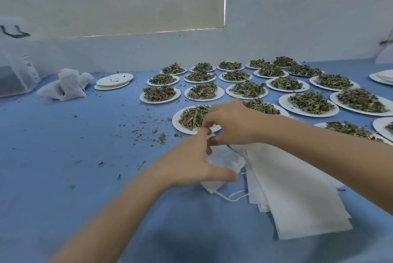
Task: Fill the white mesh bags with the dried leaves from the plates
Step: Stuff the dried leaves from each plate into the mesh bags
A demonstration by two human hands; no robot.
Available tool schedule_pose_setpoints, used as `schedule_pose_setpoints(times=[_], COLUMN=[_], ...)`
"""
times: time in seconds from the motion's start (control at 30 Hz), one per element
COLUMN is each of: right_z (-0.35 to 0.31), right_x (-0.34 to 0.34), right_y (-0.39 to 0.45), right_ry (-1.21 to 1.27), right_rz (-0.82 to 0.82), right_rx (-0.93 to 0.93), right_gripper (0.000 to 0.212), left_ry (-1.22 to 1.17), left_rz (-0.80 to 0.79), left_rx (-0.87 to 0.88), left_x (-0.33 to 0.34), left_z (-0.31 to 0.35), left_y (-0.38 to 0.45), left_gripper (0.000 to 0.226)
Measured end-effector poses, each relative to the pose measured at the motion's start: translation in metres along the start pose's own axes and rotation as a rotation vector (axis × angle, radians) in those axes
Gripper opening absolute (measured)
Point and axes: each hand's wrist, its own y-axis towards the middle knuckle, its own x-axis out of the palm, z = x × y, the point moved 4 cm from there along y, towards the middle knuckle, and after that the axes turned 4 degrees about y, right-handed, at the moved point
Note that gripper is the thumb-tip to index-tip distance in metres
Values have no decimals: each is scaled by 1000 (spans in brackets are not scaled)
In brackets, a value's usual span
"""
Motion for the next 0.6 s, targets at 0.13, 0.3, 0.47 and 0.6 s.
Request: schedule_pose_setpoints(times=[0.13,0.3,0.47,0.6], right_z=[-11,-14,-16,-14], right_x=[-8,-14,-26,-48], right_y=[-5,-15,-15,2], right_ry=[74,274,662,735], right_rz=[-3,61,151,351], right_rx=[-34,-52,-44,-68], right_gripper=[38,35,40,27], left_ry=[161,12,-165,-265], left_rz=[236,427,667,797], left_rx=[76,104,149,186], left_x=[11,-7,-48,-79], left_z=[5,-5,-5,-4], left_y=[-9,-15,-16,-12], left_gripper=[92,58,36,30])
